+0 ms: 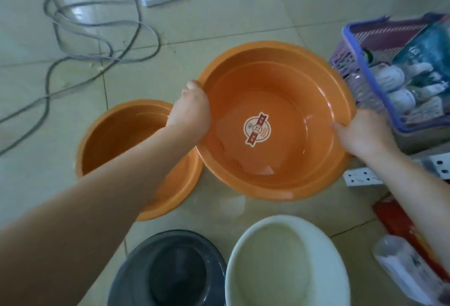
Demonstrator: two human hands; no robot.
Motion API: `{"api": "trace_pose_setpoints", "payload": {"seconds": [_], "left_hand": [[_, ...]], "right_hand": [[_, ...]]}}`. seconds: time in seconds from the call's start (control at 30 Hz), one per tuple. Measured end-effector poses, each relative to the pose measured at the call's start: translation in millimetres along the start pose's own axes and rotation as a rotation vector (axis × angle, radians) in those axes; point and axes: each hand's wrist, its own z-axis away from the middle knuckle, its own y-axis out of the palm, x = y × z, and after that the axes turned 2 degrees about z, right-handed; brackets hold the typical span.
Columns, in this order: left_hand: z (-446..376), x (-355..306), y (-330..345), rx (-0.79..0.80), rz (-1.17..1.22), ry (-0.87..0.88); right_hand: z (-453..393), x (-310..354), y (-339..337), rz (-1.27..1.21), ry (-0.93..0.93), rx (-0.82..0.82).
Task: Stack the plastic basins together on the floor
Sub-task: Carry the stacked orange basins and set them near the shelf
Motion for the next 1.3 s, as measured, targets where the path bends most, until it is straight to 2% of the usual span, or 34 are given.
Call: {"api": "trace_pose_setpoints", "payload": {"seconds": [0.17,0.33,0.47,0.77,1.07,1.17,1.3], "left_hand": [[24.2,67.6,-119.6,-0.118,-0.012,-0.168],[40.0,154.0,-168.2,-0.153,-0.049,-0.3],[40.0,198.9,-145.5,-0.135,-0.062,-0.318],[12.0,262.0,-33.1,-0.054,-0.07,-0.407],[-1.3,288.8,22.9,-0.079,-0.045,-0.427],[0.9,289.2,21.3,-0.061,-0.149,-0.416],[3.8,295.4,6.2,-0.001,-0.497,-0.307]], "right_hand": [[37.8,112.2,-58.8,-0.033,-0.177,0.032],[82.0,199.1,-33.6,-0.044,-0.264,0.149],[93.9,222.5,15.1,0.006,-0.284,0.168],[80.2,220.0,132.7,0.11,-0.284,0.218],[68.9,214.7,201.6,0.128,-0.27,0.171],[71.4,212.4,199.1,0.185,-0.292,0.18],[69.0,210.6,180.0,0.4,-0.428,0.092]]}}
